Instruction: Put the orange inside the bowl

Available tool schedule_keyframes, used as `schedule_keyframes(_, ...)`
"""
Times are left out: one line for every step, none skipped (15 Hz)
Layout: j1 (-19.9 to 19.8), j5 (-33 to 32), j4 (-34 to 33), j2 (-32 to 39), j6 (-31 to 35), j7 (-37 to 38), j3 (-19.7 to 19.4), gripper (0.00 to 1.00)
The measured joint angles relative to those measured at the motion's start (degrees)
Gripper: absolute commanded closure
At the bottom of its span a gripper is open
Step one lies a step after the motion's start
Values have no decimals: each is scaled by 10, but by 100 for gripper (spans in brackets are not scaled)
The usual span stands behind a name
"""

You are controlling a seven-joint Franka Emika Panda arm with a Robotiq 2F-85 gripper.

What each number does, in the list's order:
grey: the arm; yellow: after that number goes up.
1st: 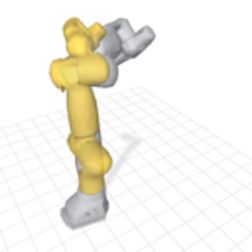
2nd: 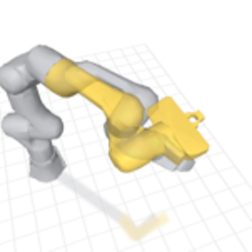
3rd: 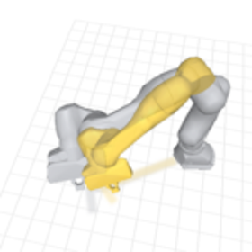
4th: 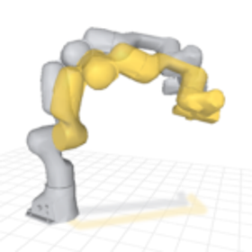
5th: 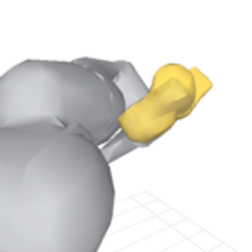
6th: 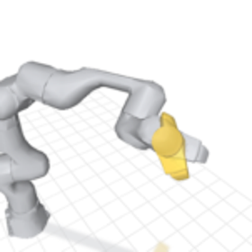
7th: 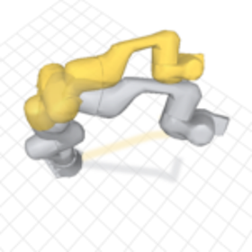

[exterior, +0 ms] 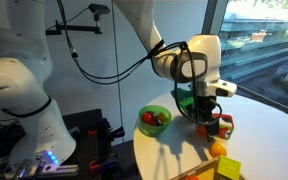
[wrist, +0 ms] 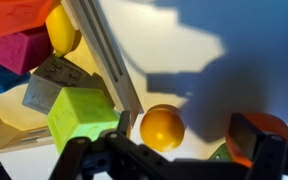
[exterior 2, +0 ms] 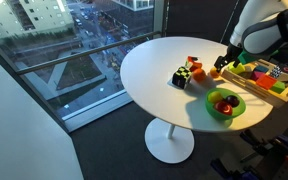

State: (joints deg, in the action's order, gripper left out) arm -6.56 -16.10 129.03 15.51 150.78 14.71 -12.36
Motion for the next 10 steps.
schedule_keyframes(-1,3,0,7,8,-1,0,0)
schedule_keyframes(-1,6,-1,14,15,-3,0,0)
schedule_keyframes(-2,10,-2,20,22,-4,0,0)
schedule_keyframes(-2,13,-4,27,29,-5,0,0)
schedule_keyframes(-2,15,-7,34,34,-5,-1,0)
schedule_keyframes(-2,18,-11,40,38,-5,-2,0)
schedule_keyframes(-2,21,-15,46,42,-5,-2,0)
schedule_keyframes(-2,23,-20,52,47,-5,-4,0)
schedule_keyframes(-2,24,-25,58,53,-5,-6,0)
schedule_keyframes(-2,25,-31,64,57,-5,-8,0)
